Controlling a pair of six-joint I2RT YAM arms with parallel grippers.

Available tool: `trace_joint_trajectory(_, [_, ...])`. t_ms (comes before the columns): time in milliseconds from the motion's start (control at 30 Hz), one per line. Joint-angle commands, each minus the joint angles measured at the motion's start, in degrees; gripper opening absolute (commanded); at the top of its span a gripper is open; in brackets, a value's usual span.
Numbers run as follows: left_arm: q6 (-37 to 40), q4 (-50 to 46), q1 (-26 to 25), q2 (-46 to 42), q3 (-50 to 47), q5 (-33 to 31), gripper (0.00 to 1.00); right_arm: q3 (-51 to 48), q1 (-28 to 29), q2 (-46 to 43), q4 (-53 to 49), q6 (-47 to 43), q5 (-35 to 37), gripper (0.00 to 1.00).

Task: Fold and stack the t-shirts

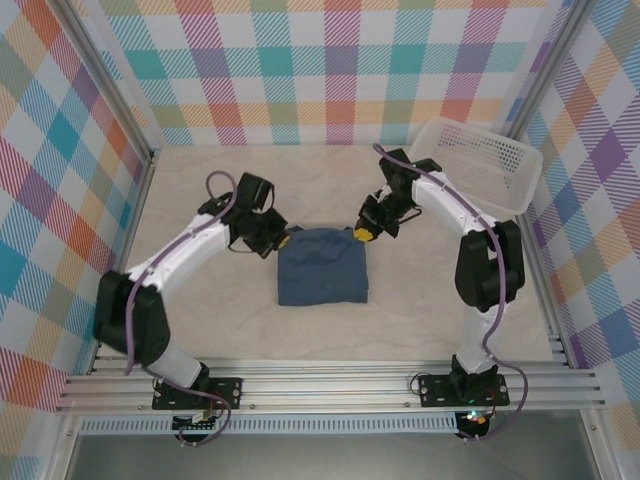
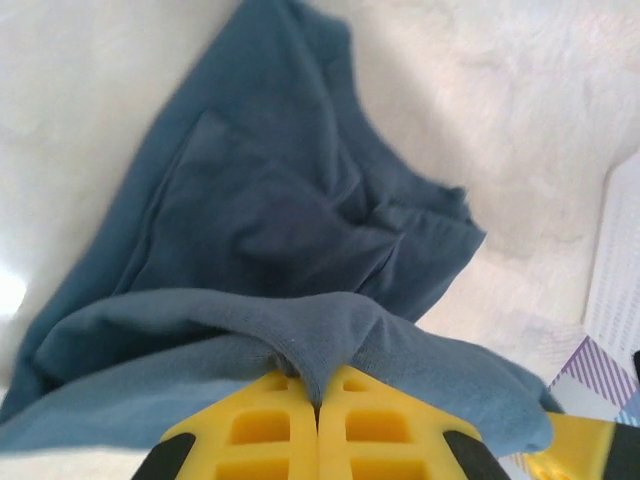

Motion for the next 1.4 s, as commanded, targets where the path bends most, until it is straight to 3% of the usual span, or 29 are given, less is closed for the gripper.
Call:
trace_joint_trajectory(0, [5.9,2.68,1.74,7.27,5.67,2.97,0.0,4.0,-1.55,4.29,0.53,-1.21,-0.55,0.0])
trace_joint_trajectory(100, [8.42,2.37,2.66,14.04,10.39,3.4,0.01,6.29,-2.42,8.47,3.15,-1.38,-1.33,0.03])
trace_joint_trajectory(133, [9.14,2.1,3.09,15.86,11.97,3.27,0.08,7.62,-2.73,10.18,3.3,-1.76,-1.34,0.09])
trace_joint_trajectory(200, [9.91,3.55,3.74,17.96,13.75,4.39,0.34,10.35,-3.18,12.54,2.42,-2.81,-0.01,0.27])
trace_joint_trajectory(267, [12.16,5.56,3.82,18.03,15.5,4.63,0.5,11.88,-3.44,12.81,1.65,-3.69,3.17,0.38])
trace_joint_trajectory(400, [15.33,3.74,3.86,12.71,14.49,0.29,0.56,9.64,-3.45,7.65,2.48,-4.28,9.72,0.44])
trace_joint_trajectory(567, [14.84,1.46,3.86,4.32,0.62,-0.61,0.53,-3.31,-1.1,-4.81,6.42,-3.82,17.28,0.47])
trace_joint_trajectory(667, [16.81,1.44,4.17,4.82,-4.27,0.43,0.5,-12.54,1.16,-10.75,9.82,-2.65,17.86,0.46])
trace_joint_trajectory(833, [23.65,6.48,3.98,10.96,-0.77,3.39,0.46,-25.56,2.54,-19.4,16.82,0.09,15.64,0.46])
trace_joint_trajectory(1000, [28.72,-2.18,3.08,19.97,7.29,-0.05,0.38,-27.07,2.54,-22.17,14.42,-1.17,15.22,0.46])
trace_joint_trajectory(1133, [28.87,-3.59,2.13,22.79,8.25,-2.62,0.35,-28.26,2.54,-24.19,14.11,-0.4,14.44,0.46])
trace_joint_trajectory(1367, [25.22,-9.9,1.23,29.34,16.67,-11.72,0.06,-31.08,2.54,-26.96,15.04,1.3,12.95,0.45])
